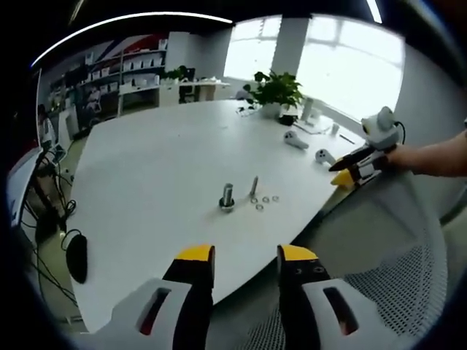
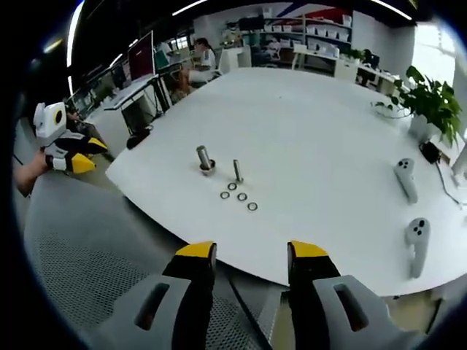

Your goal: Place the washer onto the threaded stud by aligning its center hole with the stud, sliding it down to the base, and recovering from edge contact or off-axis alignment until the washer reaches the visible bottom stop.

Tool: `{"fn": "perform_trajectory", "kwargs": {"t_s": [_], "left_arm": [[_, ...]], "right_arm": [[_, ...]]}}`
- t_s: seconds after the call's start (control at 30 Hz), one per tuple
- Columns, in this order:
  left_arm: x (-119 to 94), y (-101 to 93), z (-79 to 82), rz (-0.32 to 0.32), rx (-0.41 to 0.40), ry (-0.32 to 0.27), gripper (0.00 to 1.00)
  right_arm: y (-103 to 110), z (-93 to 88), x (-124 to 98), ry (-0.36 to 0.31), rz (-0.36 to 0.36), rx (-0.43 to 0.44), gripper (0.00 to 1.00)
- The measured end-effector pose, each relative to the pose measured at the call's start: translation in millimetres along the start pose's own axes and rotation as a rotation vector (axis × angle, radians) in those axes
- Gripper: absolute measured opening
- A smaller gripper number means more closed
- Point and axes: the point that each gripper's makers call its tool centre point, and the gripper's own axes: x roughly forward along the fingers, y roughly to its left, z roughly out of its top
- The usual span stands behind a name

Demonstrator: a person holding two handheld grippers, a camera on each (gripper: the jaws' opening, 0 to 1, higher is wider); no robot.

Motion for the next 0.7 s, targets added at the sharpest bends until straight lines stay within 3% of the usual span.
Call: {"fn": "perform_trajectory", "kwargs": {"t_s": [0.3, 0.37, 0.53, 0.7], "left_arm": [[0.5, -0.2, -0.5, -0.003, 0.005, 0.001, 0.33], [0.5, 0.0, -0.3, -0.004, 0.005, 0.0, 0.33], [-0.3, 3.1, -1.2, 0.004, -0.016, -0.002, 0.33], [0.0, 3.7, -1.0, 0.004, -0.024, -0.004, 0.33]], "right_arm": [[7.4, -2.3, 1.2, 0.043, 0.019, -0.095, 0.43], [8.5, 1.8, -0.4, 0.027, 0.021, -0.101, 0.43], [-1.4, 5.8, -0.4, 0.051, 0.008, -0.119, 0.43], [-10.2, 24.9, 9.5, 0.03, 0.01, -0.114, 0.43]]}}
